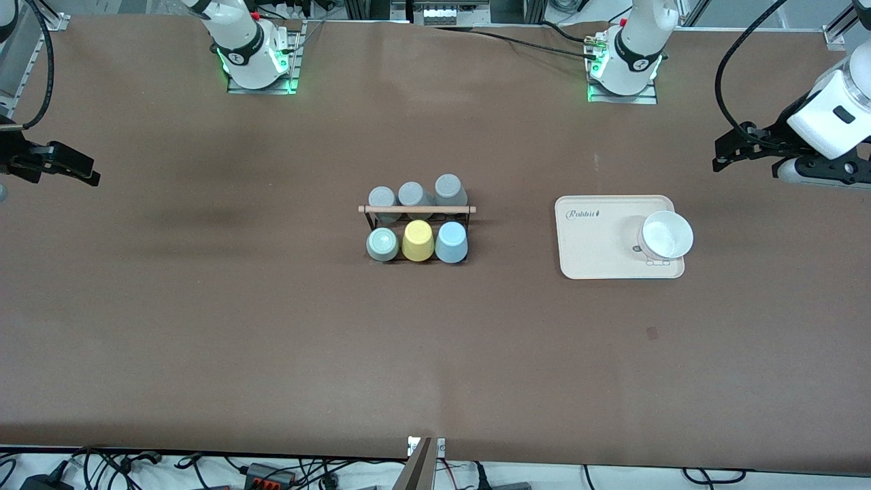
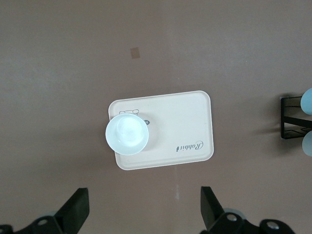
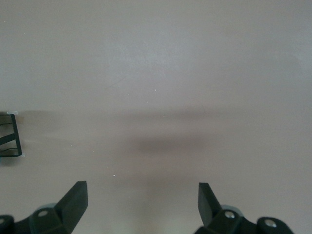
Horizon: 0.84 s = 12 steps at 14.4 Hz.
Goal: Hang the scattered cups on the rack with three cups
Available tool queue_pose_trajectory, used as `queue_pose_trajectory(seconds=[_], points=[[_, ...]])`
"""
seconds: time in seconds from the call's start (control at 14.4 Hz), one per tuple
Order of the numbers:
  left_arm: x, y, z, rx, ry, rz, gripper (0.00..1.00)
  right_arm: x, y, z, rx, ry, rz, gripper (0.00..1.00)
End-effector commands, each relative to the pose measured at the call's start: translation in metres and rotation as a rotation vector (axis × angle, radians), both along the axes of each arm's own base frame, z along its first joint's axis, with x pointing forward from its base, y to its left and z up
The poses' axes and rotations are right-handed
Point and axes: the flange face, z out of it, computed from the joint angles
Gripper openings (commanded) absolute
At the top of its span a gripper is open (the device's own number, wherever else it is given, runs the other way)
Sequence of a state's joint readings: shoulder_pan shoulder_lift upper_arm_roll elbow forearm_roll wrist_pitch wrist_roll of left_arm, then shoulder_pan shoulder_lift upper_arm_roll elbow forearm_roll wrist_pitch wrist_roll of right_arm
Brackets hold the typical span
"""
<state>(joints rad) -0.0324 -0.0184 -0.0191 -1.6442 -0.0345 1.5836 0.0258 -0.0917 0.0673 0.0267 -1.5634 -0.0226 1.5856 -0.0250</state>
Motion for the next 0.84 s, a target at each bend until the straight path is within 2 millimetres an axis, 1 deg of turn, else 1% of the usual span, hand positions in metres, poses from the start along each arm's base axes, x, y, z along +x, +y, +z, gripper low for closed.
queue_pose_trajectory(seconds=[0.0, 0.07, 0.28, 0.56, 0.77], points=[[0.0031, -0.0039, 0.0052, 0.023, -0.005, -0.011, 1.00, -0.0015, 0.0020, 0.0030, 0.001, -0.016, 0.020, 1.00], [0.0029, -0.0038, 0.0050, 0.023, -0.004, -0.012, 1.00, -0.0015, 0.0002, 0.0024, -0.001, -0.015, 0.017, 1.00], [0.0028, -0.0038, 0.0049, 0.023, -0.002, -0.012, 1.00, -0.0016, 0.0056, 0.0026, -0.004, -0.015, 0.025, 1.00], [0.0028, -0.0047, 0.0056, 0.023, -0.004, -0.013, 1.00, -0.0015, -0.0021, 0.0009, -0.002, -0.008, 0.013, 1.00], [0.0024, -0.0106, 0.0064, 0.023, -0.005, -0.024, 1.00, -0.0021, -0.0013, 0.0015, -0.003, -0.006, 0.014, 1.00]])
